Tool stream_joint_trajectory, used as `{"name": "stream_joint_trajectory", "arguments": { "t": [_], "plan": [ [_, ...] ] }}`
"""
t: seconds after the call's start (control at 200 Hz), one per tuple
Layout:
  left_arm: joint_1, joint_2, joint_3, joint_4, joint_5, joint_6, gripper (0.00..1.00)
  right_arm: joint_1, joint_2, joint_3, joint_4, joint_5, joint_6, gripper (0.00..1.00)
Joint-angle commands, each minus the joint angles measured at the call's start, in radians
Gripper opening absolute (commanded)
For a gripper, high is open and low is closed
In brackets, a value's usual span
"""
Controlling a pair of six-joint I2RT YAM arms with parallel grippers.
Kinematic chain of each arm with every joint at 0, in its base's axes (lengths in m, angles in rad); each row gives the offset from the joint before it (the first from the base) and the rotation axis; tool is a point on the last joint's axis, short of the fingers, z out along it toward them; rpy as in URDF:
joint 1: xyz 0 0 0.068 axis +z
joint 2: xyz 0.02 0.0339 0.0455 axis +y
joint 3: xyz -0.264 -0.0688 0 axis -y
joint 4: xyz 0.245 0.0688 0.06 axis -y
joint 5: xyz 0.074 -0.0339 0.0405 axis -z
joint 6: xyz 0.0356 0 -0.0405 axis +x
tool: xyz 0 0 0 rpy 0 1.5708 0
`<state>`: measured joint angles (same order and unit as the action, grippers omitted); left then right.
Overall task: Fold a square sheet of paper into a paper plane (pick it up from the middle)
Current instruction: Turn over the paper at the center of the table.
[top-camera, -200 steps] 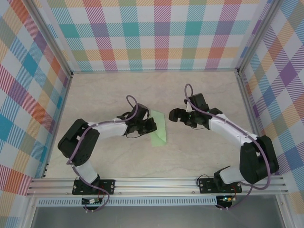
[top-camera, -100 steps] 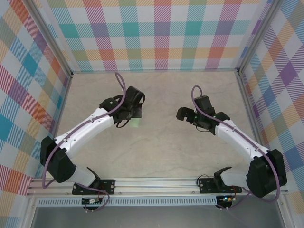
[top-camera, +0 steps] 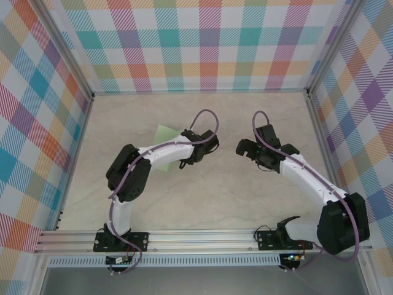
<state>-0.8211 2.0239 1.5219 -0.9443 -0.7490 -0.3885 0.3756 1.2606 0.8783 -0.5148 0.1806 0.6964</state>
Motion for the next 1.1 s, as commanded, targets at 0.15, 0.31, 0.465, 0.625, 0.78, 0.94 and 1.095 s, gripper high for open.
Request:
{"name": "stream_joint_trajectory", "arguments": {
  "t": [0.15, 0.31, 0.465, 0.625, 0.78, 0.94, 1.095],
  "plan": [
    [-0.077, 0.092, 0.057, 0.024, 0.094, -0.037, 0.07, -0.04, 0.011, -0.007, -0.051, 0.011, 0.032, 1.0],
    [-0.089, 0.101, 0.05, 0.045, 0.116, -0.076, 0.2, -0.05, 0.013, -0.007, -0.058, 0.014, 0.041, 1.0],
    [-0.087, 0.086, 0.013, 0.104, 0.194, -0.077, 0.31, -0.054, 0.018, 0.006, -0.066, 0.007, 0.041, 1.0],
    [-0.085, 0.038, -0.014, 0.168, 0.304, -0.071, 0.4, -0.056, 0.023, 0.018, -0.072, -0.005, 0.038, 1.0],
    [-0.077, -0.055, -0.052, 0.238, 0.439, -0.063, 0.5, -0.055, 0.027, 0.041, -0.082, -0.017, 0.025, 1.0],
    [-0.072, -0.216, -0.1, 0.288, 0.586, -0.071, 0.63, -0.055, 0.041, 0.075, -0.084, -0.06, -0.012, 1.0],
    [-0.034, -0.388, -0.189, 0.36, 0.686, -0.112, 0.76, -0.054, 0.104, 0.126, -0.052, -0.213, -0.059, 0.99]
  ]
}}
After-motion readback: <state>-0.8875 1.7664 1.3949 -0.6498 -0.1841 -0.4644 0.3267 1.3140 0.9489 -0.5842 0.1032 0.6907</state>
